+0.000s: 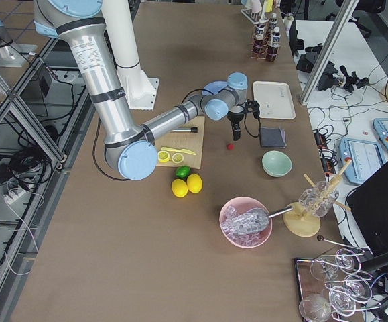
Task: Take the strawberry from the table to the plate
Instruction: 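Release the plate and withdraw the left arm while the right gripper lowers toward the strawberry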
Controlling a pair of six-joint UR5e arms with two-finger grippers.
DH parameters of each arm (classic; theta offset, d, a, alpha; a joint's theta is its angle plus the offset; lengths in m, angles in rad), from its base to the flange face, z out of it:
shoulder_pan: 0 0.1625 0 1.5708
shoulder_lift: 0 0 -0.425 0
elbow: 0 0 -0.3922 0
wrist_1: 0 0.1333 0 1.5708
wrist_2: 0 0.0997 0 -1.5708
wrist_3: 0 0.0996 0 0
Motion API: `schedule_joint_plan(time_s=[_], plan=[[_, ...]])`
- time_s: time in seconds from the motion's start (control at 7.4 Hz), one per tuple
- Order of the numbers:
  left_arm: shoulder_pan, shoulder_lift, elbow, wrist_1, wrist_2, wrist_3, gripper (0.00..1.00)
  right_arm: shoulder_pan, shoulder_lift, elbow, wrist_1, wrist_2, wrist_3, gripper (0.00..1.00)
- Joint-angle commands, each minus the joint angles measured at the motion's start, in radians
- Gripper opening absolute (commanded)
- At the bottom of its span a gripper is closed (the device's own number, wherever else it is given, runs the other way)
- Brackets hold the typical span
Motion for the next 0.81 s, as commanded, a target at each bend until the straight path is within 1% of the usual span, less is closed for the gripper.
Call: schedule_joint_plan(time_s=[0.0,0.14,0.27,0.41,0.54,0.68], plan=[[-0.018,0.017,-0.008,0.004,-0.020,0.017,0.99,-0.008,0.008,-0.041,0.004,-0.029,0.007,0.88],[-0.022,0.017,-0.008,0.004,-0.021,0.017,0.99,-0.017,-0.015,-0.044,0.019,-0.052,0.009,0.86],[-0.022,0.017,-0.008,0.004,-0.021,0.017,0.99,-0.029,-0.016,-0.069,0.046,-0.071,0.009,0.85],[-0.022,0.017,-0.008,0.004,-0.021,0.019,0.99,-0.034,-0.016,-0.111,0.103,-0.071,0.022,0.84],[-0.022,0.017,-0.008,0.004,-0.021,0.019,0.99,-0.049,-0.014,-0.129,0.135,-0.072,0.057,0.83],[-0.022,0.017,-0.008,0.004,-0.021,0.017,0.99,-0.054,-0.016,-0.130,0.139,-0.075,0.061,0.83]])
